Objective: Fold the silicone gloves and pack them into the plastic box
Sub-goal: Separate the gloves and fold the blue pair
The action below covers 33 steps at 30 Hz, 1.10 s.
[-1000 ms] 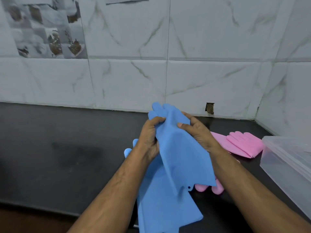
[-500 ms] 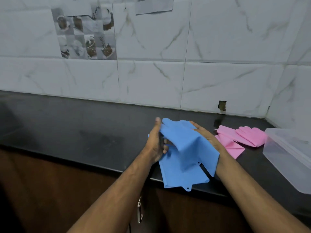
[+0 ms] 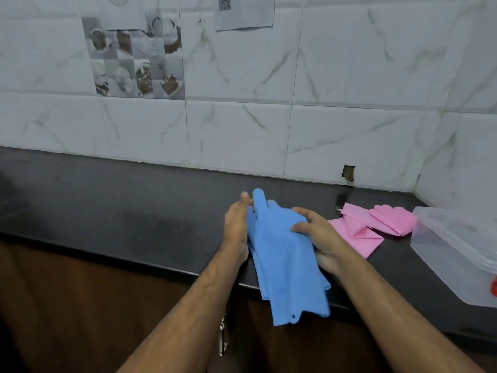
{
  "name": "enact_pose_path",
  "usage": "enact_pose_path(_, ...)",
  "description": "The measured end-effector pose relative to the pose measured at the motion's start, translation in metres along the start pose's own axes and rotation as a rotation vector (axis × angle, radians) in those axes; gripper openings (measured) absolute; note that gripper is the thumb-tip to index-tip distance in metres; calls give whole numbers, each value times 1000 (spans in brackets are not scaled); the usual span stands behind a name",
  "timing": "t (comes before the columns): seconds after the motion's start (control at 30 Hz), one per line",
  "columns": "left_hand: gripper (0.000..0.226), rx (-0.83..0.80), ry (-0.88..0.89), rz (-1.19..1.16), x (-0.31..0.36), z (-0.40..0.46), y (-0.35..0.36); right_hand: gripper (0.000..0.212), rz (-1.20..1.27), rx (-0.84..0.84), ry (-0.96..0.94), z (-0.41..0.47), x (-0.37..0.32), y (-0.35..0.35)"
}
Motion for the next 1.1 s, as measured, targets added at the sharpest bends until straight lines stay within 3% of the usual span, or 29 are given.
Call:
enact_pose_path(0.1,19,94,170,129,-2,4,-2,36,-202,-77,-46,3,-3,-3)
enact_pose_path(0.23,23,46,233,196,-3,4,-1,34,-453,-52,-217,20,-24,3)
enact_pose_path(0.47,44,58,337,320,-12,16,1,20,-192,-40,-246,46,-7,3)
enact_pose_path(0.63,43,194,420,487,-11,25,3,18,-107,-46,-238,54,2,-2)
enact_pose_path(0.73,41,257,393,478,-11,32,1,25,-150,20,-253,57,6,-3)
enact_pose_path(0.93,30,214,396,455,-11,32,2,39,-254,34,-366,55,7,0)
enact_pose_path(1.1,19,180,695,430,3,18,1,38,-226,54,-583,46,-7,4)
Point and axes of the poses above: each hand's wrist, its own z-axis towards the middle knuckle, its own y-axis out of the palm, x = y × z, the point moved 2 cm from there along z, towards the middle knuckle, and after that the axes turned 11 degrees about x, right-handed, at the moved point
